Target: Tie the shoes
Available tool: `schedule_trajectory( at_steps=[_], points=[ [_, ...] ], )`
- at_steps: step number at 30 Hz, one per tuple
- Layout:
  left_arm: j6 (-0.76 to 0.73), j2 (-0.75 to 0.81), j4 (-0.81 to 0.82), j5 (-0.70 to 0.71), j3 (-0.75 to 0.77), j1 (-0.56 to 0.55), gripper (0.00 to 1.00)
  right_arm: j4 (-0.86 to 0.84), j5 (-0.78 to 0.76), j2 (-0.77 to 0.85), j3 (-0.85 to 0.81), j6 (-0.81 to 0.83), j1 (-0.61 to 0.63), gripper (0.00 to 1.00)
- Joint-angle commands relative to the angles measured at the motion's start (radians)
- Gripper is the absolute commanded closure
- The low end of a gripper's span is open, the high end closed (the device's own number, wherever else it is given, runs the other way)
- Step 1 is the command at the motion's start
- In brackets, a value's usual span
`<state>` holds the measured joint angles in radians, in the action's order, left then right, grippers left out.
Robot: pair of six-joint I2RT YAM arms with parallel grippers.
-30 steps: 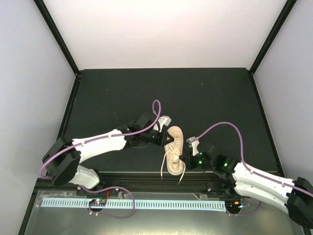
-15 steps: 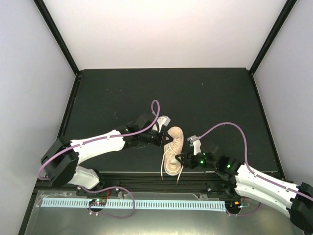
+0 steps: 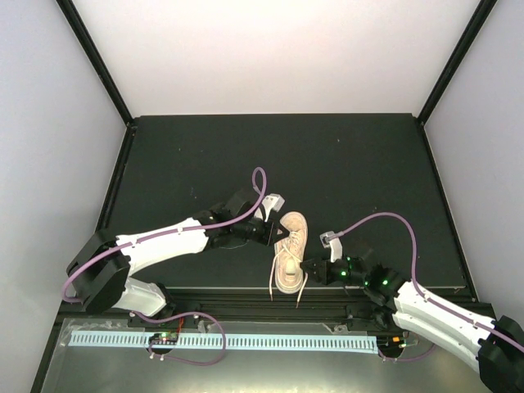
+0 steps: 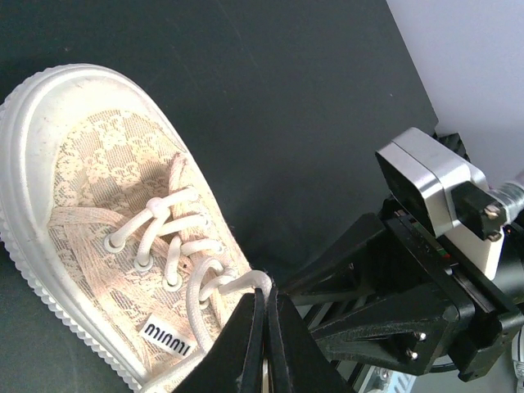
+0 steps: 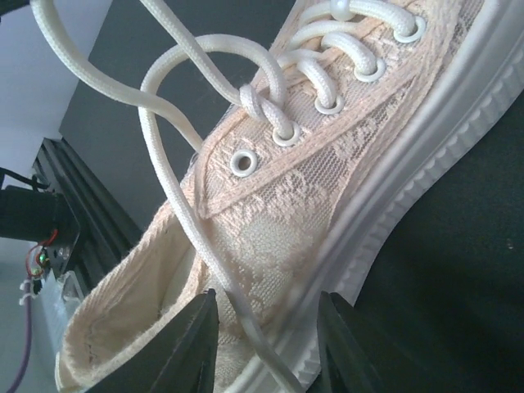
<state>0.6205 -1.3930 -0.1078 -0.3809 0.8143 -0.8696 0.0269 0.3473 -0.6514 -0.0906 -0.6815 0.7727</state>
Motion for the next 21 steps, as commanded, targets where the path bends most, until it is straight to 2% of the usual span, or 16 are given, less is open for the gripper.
schedule_trajectory(
  at_steps=[1, 8, 19, 21],
  points=[
    [-0.013, 0.023, 0.007, 0.015, 0.002, 0.007, 0.98, -0.05, 0.03, 0.009, 0.015, 0.003, -0.003, 0.66],
    [-0.016, 0.023, 0.007, 0.014, 0.006, 0.007, 0.98, -0.048, 0.03, 0.014, 0.015, 0.018, -0.004, 0.74],
    [-0.017, 0.02, 0.008, 0.014, 0.009, 0.007, 0.98, -0.085, 0.072, -0.033, 0.013, 0.034, -0.004, 0.74],
    [-0.018, 0.021, 0.006, 0.014, 0.008, 0.007, 0.98, -0.09, 0.073, -0.046, 0.01, 0.036, -0.004, 0.78]
  ],
)
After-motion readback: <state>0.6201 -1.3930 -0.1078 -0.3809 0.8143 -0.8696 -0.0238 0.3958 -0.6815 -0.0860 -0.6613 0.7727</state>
